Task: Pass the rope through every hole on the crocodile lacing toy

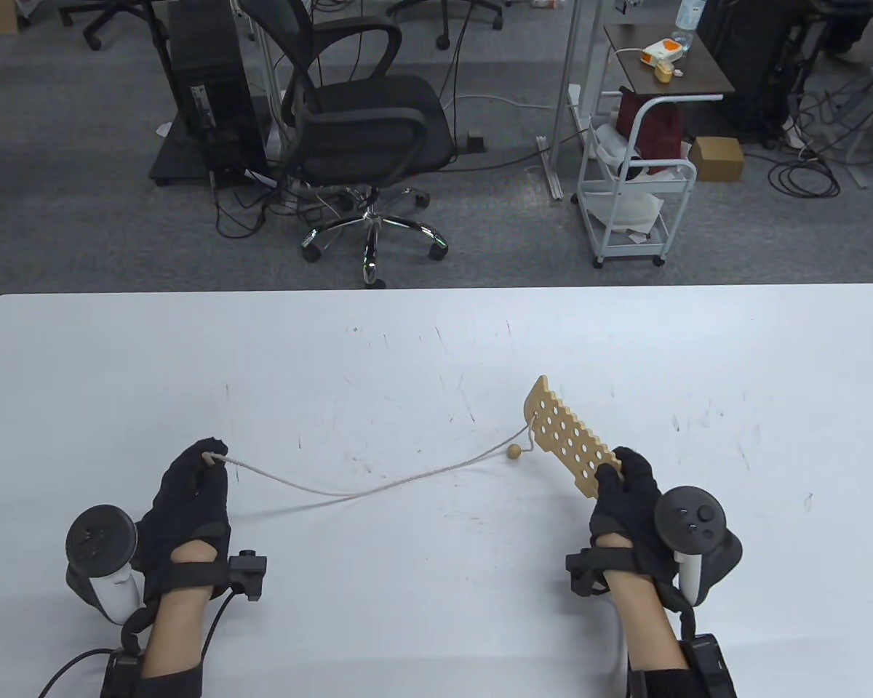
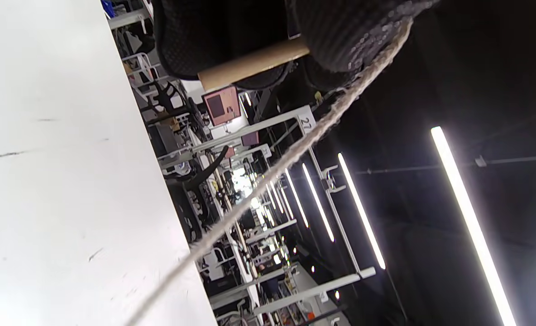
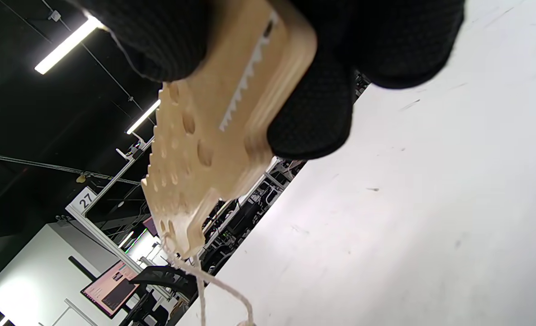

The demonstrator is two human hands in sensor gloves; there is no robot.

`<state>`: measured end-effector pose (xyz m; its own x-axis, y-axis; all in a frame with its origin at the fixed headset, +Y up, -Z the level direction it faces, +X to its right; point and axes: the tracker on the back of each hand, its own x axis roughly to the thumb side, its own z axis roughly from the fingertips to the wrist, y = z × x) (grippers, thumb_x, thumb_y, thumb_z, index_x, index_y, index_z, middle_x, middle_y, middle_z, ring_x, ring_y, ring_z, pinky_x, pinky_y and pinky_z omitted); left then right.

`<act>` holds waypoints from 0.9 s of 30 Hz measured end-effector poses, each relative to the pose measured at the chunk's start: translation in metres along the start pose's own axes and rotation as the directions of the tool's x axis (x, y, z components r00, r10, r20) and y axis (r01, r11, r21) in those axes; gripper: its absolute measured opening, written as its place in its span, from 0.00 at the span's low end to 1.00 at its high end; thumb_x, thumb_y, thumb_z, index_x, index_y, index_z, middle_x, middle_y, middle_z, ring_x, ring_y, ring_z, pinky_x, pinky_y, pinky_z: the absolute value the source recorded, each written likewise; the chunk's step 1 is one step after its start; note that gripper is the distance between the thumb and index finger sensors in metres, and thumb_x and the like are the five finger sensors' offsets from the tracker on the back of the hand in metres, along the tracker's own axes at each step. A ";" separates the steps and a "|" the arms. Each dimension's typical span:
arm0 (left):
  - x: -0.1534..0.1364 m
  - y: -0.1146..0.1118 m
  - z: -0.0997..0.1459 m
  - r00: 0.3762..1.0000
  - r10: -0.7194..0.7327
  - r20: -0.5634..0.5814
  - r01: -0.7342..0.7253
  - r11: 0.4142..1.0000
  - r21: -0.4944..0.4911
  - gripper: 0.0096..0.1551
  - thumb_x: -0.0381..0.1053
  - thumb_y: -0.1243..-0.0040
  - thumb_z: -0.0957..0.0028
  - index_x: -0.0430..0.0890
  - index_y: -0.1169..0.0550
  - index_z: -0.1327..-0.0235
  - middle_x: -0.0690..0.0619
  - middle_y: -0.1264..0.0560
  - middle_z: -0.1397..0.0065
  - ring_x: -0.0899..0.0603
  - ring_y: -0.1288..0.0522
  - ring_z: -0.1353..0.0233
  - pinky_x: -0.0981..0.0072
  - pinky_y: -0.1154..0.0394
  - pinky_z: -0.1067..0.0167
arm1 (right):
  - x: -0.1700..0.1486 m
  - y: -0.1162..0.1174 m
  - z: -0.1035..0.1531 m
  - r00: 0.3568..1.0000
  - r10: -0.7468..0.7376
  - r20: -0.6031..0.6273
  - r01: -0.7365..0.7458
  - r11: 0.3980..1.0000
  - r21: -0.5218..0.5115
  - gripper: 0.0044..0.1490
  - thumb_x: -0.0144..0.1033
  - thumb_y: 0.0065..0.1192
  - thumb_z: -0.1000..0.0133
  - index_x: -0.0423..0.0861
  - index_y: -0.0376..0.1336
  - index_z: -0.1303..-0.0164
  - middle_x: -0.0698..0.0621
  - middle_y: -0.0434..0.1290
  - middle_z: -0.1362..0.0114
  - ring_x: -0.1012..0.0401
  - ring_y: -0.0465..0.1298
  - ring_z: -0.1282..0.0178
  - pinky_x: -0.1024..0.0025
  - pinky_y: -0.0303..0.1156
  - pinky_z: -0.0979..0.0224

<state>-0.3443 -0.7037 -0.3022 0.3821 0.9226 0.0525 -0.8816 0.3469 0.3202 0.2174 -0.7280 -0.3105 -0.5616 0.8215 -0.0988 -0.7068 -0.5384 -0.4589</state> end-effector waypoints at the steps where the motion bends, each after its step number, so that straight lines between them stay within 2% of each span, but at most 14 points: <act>1: 0.000 -0.002 0.000 1.000 -0.011 0.005 0.011 1.000 -0.012 0.26 0.53 0.37 0.51 0.65 0.22 0.37 0.52 0.28 0.30 0.38 0.31 0.27 0.36 0.45 0.24 | 0.001 0.000 0.000 1.000 0.002 0.005 -0.002 1.000 0.003 0.29 0.40 0.63 0.47 0.43 0.63 0.36 0.48 0.78 0.43 0.51 0.83 0.51 0.51 0.73 0.45; 6: 0.002 -0.015 0.000 0.998 -0.056 0.024 0.058 0.994 -0.091 0.25 0.55 0.36 0.51 0.68 0.22 0.38 0.53 0.30 0.31 0.39 0.33 0.27 0.37 0.46 0.24 | 0.005 0.003 0.003 0.999 0.007 0.032 -0.007 1.000 0.017 0.29 0.40 0.63 0.47 0.43 0.63 0.36 0.48 0.78 0.43 0.51 0.83 0.51 0.51 0.74 0.45; 10: 0.001 -0.021 0.000 0.998 -0.067 0.020 0.069 0.990 -0.126 0.25 0.56 0.35 0.52 0.70 0.21 0.39 0.54 0.28 0.36 0.41 0.31 0.31 0.39 0.44 0.24 | 0.009 0.005 0.006 0.999 0.012 0.053 -0.013 1.000 0.027 0.29 0.40 0.63 0.47 0.43 0.63 0.37 0.49 0.78 0.43 0.51 0.83 0.51 0.51 0.74 0.45; 14: 0.000 -0.023 0.000 0.998 -0.065 0.010 0.065 0.988 -0.143 0.24 0.57 0.34 0.52 0.72 0.20 0.41 0.57 0.22 0.50 0.44 0.23 0.43 0.41 0.36 0.28 | 0.013 0.007 0.009 0.997 0.020 0.080 -0.023 0.999 0.034 0.29 0.41 0.63 0.47 0.44 0.63 0.37 0.49 0.78 0.44 0.52 0.84 0.51 0.52 0.74 0.45; 16: 0.000 -0.026 -0.001 0.999 -0.046 0.008 0.046 0.981 -0.191 0.24 0.57 0.33 0.52 0.71 0.20 0.41 0.58 0.19 0.54 0.44 0.20 0.46 0.42 0.34 0.29 | 0.015 0.008 0.010 0.995 0.025 0.093 -0.029 0.999 0.038 0.29 0.41 0.64 0.47 0.44 0.64 0.37 0.49 0.79 0.44 0.52 0.84 0.52 0.52 0.75 0.46; 19: 0.000 -0.030 -0.001 0.997 -0.072 0.029 0.077 0.977 -0.197 0.24 0.56 0.34 0.51 0.69 0.20 0.40 0.58 0.14 0.55 0.44 0.17 0.46 0.43 0.32 0.29 | 0.017 0.010 0.012 0.995 0.023 0.102 -0.028 0.999 0.046 0.29 0.41 0.64 0.47 0.44 0.64 0.37 0.49 0.79 0.44 0.53 0.85 0.52 0.53 0.75 0.46; 22: -0.002 -0.039 0.001 0.995 -0.099 0.032 0.103 0.971 -0.215 0.24 0.55 0.34 0.51 0.67 0.20 0.39 0.58 0.11 0.51 0.44 0.15 0.42 0.44 0.31 0.29 | 0.018 0.011 0.013 0.994 0.017 0.110 -0.024 0.998 0.054 0.29 0.41 0.64 0.47 0.44 0.64 0.37 0.49 0.79 0.44 0.53 0.85 0.52 0.53 0.75 0.46; 27: -0.001 -0.052 0.003 0.986 -0.154 0.056 0.164 0.950 -0.265 0.27 0.55 0.34 0.51 0.62 0.22 0.36 0.59 0.13 0.41 0.44 0.15 0.38 0.45 0.30 0.30 | 0.022 0.012 0.016 0.992 0.006 0.124 -0.014 0.998 0.065 0.29 0.41 0.64 0.47 0.44 0.64 0.37 0.49 0.79 0.44 0.52 0.85 0.51 0.53 0.75 0.46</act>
<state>-0.2980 -0.7232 -0.3156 0.5285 0.8471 0.0554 -0.8486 0.5254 0.0618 0.1899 -0.7196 -0.3037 -0.6146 0.7888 0.0092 -0.7256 -0.5608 -0.3987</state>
